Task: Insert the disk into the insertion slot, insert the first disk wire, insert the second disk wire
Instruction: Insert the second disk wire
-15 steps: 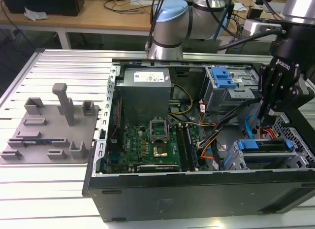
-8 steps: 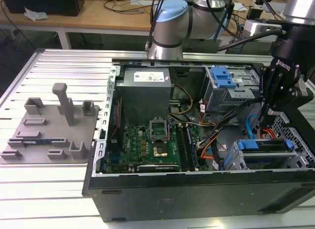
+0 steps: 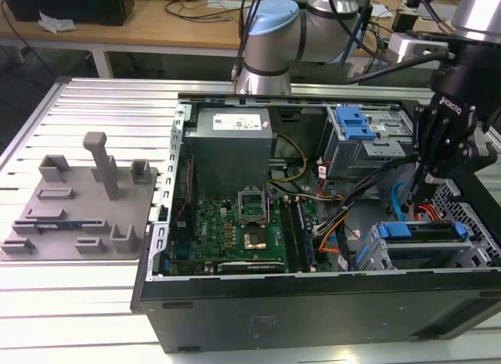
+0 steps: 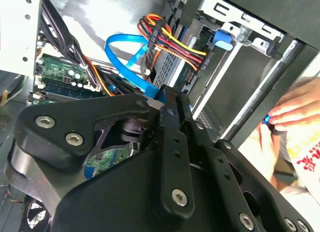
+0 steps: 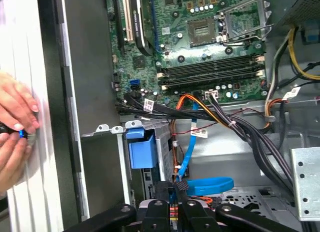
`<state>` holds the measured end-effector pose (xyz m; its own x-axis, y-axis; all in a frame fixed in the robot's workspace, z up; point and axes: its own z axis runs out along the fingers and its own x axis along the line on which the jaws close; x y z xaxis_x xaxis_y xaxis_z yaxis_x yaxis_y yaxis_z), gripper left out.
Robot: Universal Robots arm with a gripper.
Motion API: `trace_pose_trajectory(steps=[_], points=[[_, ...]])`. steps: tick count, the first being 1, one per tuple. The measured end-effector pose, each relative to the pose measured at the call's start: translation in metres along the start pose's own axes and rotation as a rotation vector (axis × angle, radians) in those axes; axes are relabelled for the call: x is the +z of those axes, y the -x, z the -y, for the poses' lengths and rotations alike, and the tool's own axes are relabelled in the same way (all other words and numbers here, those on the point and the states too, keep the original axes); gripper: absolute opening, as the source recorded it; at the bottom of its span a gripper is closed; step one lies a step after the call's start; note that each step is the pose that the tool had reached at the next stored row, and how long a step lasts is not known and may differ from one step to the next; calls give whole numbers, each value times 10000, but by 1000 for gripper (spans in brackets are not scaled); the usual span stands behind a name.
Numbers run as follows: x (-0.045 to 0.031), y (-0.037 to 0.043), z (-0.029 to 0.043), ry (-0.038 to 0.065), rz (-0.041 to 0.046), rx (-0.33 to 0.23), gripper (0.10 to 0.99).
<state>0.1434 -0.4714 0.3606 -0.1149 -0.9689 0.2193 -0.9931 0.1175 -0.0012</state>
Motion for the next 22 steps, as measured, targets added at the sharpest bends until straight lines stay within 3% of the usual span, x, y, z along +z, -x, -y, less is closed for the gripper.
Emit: trace_pose_trajectory(steps=[1,8,9,13,16,18,20,21,22], points=[[4,-15,2,-16,118,0,161],[16,-74,9,-124,662,-60,161],[20,-87,11,-145,773,-115,161],[23,-102,11,-281,820,-751,161],[39,-167,17,-337,995,-949,161],[65,-261,27,-327,1224,-958,161],[90,-343,36,-313,1622,-976,161],[102,-376,39,-310,1729,-994,161],[108,-398,42,-309,1754,-1001,161]])
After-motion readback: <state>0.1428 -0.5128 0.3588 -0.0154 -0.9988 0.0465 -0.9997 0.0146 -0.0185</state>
